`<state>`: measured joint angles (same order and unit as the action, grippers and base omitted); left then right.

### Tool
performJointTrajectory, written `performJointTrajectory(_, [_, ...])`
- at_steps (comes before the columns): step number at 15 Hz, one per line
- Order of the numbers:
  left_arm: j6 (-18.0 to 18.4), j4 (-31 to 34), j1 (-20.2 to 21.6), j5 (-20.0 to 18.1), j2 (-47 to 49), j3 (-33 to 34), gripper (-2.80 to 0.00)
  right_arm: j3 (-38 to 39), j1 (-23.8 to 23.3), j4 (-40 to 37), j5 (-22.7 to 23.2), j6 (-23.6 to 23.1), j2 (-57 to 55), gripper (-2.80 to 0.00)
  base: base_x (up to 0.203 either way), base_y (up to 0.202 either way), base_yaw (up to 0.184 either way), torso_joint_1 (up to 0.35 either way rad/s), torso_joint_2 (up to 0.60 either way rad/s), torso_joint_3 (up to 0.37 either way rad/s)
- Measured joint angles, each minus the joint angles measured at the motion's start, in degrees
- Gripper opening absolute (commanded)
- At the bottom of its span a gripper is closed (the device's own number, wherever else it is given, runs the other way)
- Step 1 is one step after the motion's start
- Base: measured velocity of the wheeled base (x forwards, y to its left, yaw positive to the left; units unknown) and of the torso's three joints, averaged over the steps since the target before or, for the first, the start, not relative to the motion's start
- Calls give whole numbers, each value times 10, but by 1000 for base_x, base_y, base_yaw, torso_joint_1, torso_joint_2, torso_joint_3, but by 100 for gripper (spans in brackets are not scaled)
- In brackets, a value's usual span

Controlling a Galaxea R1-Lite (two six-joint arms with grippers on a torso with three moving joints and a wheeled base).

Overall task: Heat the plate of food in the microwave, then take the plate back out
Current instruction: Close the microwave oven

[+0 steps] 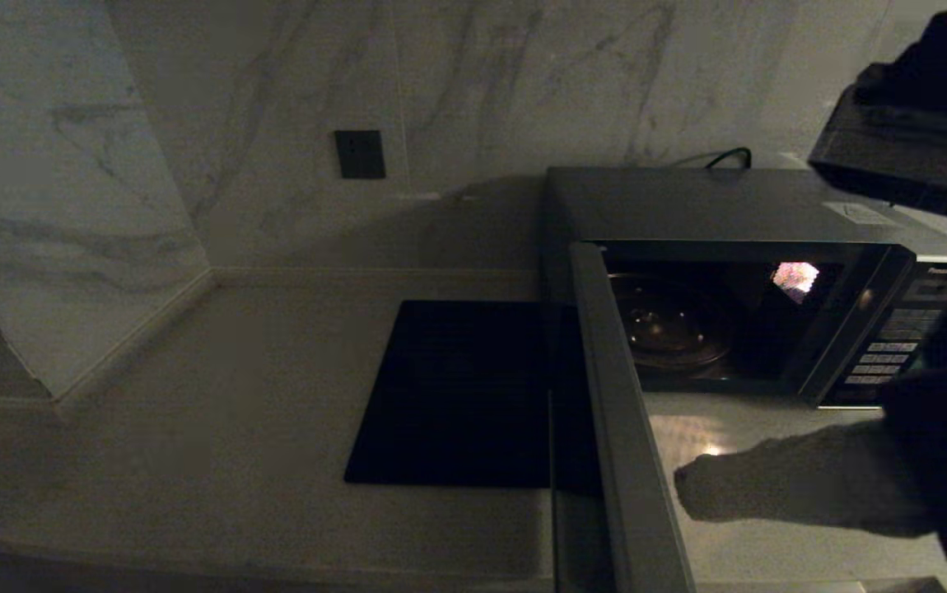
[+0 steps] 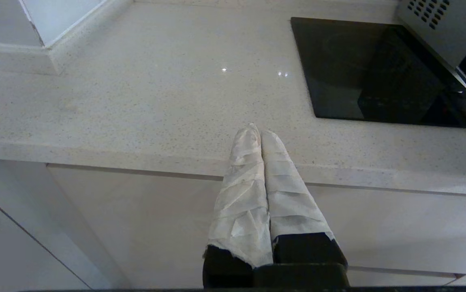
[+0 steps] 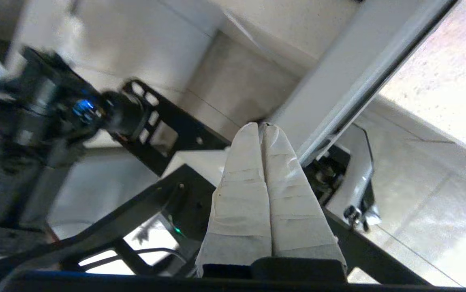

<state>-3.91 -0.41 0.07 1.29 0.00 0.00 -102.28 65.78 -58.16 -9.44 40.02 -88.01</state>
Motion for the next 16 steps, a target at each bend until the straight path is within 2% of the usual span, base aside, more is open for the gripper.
performJointTrajectory(6, [0,0,0,0,0,0,-280,-1,36,1,-5,9,-56,-280,0,0,0,0,0,0])
performJointTrajectory(13, [0,0,0,0,0,0,-280,-9,42,2,-12,10,-98,-280,0,0,0,0,0,0])
performJointTrajectory(16, [0,0,0,0,0,0,-280,-10,41,3,-40,15,-110,-280,0,0,0,0,0,0])
